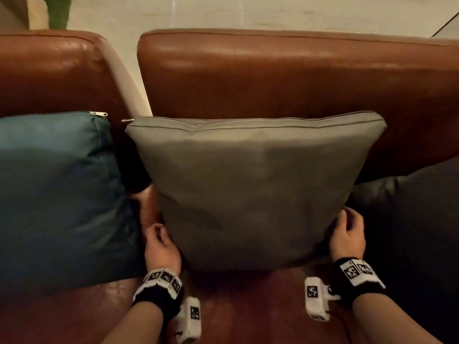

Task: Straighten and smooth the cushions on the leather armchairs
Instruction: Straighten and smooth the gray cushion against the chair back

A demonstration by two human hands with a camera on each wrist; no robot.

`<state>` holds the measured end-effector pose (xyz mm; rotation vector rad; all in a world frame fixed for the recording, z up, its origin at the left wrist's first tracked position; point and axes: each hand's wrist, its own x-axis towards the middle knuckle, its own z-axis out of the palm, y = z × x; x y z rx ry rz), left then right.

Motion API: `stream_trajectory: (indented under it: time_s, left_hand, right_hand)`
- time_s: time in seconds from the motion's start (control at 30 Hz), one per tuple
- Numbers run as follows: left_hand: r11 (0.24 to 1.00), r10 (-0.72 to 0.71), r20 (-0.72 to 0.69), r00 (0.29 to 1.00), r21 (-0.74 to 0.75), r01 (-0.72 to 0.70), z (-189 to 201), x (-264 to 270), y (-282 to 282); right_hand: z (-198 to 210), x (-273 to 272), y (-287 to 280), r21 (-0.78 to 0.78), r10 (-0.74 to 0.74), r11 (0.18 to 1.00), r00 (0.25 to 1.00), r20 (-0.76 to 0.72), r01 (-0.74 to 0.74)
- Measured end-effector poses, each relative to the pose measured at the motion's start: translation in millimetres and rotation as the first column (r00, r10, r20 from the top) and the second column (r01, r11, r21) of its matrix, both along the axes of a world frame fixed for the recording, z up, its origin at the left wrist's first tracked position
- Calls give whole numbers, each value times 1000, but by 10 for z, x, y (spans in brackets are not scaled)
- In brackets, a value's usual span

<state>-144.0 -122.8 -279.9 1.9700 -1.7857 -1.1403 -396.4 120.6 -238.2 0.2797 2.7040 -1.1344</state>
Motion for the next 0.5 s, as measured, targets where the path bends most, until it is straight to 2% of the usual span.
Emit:
stream_trajectory:
  time_s: [0.07, 0.1, 0.13, 0.17, 0.23, 0.27, 0.3, 0.37, 0.4, 0.43, 0.47, 0.5]
  left_hand:
    - [988, -87, -60, 994, -131, 78, 258, 94, 62]
    - [962, -155, -97, 983, -242, 127, 467, 106, 105]
    - [908, -255, -124, 959, -372, 194, 708, 88, 143]
    - [823, -379, -135, 915, -501, 267, 949, 21, 152]
    - [615, -602, -68, 796, -674, 408, 1333, -283, 8]
    - [515, -668, 24, 744, -707, 485, 1466, -515, -135]
    - [431, -698, 141, 702, -699, 570, 1547, -767, -322]
    - [314, -707, 386, 592, -579, 753, 1592, -1170, -721]
    - [254, -707, 482, 518, -510, 822, 1575, -1280, -907]
    - [186, -707, 558, 436, -448, 875, 1541, -1318, -1069]
    - [123, -702, 616, 359, -391, 912, 1520, -1312, -1208]
    - [85, -694, 652, 306, -348, 934, 1510, -1280, -1331]
  right_hand:
    - [397, -14, -63, -14, 130, 990, 960, -246, -137]
    - [644, 5, -163, 3, 236, 967, 894, -381, -254]
    - [879, 33, -312, 52, 361, 920, 790, -496, -388]
    - [1082, 78, -516, 122, 489, 845, 659, -572, -521]
    - [1346, 150, -1032, 311, 718, 635, 392, -575, -707]
    - [1378, 157, -1295, 409, 811, 519, 282, -512, -750]
    - [1376, 161, -1540, 496, 884, 415, 209, -418, -763]
    - [1282, 105, -1850, 632, 972, 231, 146, -185, -739]
    - [1240, 26, -1912, 680, 986, 167, 132, -103, -714]
    - [1216, -75, -1911, 708, 987, 150, 151, -61, -690]
    - [1234, -186, -1852, 716, 975, 184, 219, -44, -674]
    - [1273, -304, -1753, 710, 946, 248, 322, -31, -660]
